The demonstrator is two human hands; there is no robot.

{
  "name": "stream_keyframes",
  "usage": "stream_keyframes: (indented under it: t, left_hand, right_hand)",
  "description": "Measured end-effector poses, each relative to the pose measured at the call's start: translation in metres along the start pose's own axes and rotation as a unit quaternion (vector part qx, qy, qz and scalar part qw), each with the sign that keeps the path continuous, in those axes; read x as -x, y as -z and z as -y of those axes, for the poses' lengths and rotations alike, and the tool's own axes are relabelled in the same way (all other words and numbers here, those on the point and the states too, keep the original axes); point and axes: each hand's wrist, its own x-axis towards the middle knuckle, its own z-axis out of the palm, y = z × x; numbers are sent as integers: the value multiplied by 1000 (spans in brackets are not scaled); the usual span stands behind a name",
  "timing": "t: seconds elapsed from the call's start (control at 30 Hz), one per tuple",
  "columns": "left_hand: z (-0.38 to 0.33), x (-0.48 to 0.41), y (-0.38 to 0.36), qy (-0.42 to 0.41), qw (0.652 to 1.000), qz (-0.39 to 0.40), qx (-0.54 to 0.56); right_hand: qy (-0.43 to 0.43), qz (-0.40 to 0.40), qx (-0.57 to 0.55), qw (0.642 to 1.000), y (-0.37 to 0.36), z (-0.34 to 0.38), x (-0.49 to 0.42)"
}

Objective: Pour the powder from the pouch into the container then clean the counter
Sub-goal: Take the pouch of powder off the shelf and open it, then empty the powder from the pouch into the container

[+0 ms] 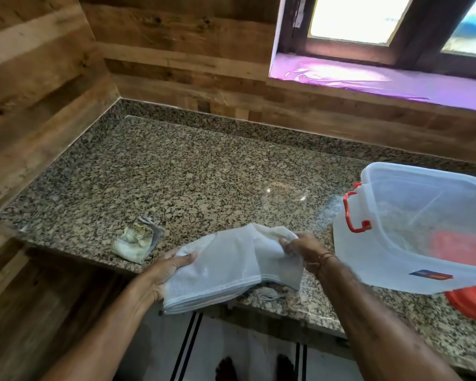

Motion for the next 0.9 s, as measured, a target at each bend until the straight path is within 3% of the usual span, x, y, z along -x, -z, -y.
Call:
stream_keyframes:
  t: [0.27,0.5,0.73,0.9]
  left_hand:
    - [-87,79,-37,-169,985,-38,8]
    - [-171,143,-175,-342,940,1,-10]
    - [-166,134,-348,-449,891,65,-15]
    - [-119,90,-415,-460,885,69,2]
  right_hand:
    - [219,63,-100,969,42,109,52]
    - [368,82,-139,916,196,184,102]
    - [403,6,-203,893,361,156,96]
    - [385,-33,-260,885,409,89,66]
